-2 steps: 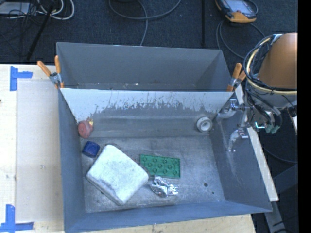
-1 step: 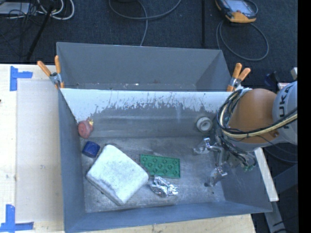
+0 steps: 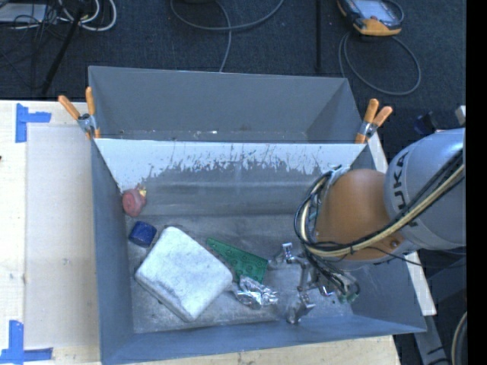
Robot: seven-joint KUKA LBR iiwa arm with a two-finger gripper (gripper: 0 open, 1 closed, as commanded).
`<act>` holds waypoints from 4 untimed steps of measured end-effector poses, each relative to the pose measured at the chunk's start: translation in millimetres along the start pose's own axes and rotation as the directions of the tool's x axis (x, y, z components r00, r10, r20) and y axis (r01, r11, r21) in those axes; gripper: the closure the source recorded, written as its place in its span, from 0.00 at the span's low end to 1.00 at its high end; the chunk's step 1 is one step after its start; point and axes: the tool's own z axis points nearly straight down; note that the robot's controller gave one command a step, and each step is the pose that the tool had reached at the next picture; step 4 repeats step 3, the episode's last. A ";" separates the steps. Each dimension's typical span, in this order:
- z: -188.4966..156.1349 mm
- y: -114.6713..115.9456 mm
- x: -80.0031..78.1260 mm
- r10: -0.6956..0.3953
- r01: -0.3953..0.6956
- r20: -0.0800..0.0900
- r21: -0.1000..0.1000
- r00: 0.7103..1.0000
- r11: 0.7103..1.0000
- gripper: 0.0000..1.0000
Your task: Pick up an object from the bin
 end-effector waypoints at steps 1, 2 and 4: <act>-24.2 65.2 -2.0 -0.319 0.319 0.002 0.001 0.948 0.948 0.00; -23.7 64.1 -1.5 -0.320 0.320 -0.001 0.003 0.947 0.947 1.00; -150.1 60.9 -12.0 -0.297 0.297 0.009 0.007 0.955 0.955 1.00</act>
Offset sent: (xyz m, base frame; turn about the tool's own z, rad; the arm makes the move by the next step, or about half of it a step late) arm -0.0092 0.0621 0.0246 -0.3228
